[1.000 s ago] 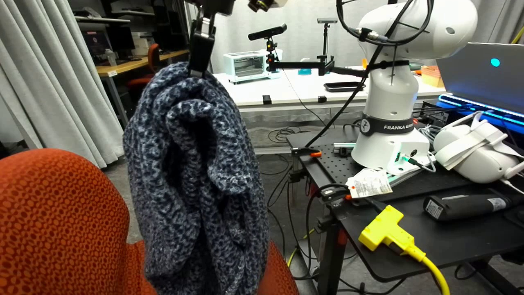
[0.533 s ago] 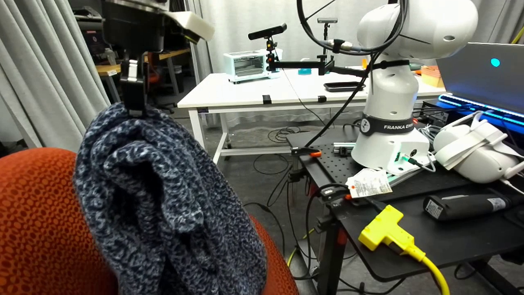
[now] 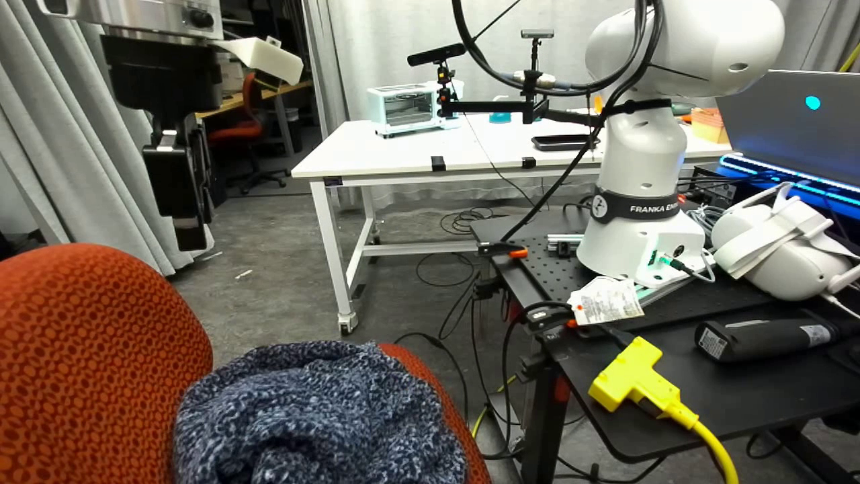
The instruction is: Move the cloth from the backrest of the chair to the seat of the chair then move it to the backrest of the chair
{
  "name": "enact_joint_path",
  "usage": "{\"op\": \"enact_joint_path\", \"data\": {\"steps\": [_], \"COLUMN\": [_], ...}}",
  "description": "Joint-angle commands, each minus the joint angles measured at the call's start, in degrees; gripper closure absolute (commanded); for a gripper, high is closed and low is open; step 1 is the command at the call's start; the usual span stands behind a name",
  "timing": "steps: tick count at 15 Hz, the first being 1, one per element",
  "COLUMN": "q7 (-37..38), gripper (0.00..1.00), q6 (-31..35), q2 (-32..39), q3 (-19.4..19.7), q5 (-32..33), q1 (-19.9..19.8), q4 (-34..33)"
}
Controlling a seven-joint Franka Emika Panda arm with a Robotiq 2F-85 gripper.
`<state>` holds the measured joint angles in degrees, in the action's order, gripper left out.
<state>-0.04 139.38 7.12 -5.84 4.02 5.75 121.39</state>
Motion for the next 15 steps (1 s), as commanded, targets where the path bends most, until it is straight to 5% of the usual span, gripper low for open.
{"op": "enact_joint_path", "data": {"steps": [1, 15], "q7": [1.0, 13.8], "gripper": [0.04, 0.0], "q6": [-1.9, 18.1], "q2": [-0.4, 5.4], "q3": [-0.5, 0.6], "q5": [-0.3, 4.8], "q1": [0.9, 3.4], "q4": [-0.5, 6.7]}}
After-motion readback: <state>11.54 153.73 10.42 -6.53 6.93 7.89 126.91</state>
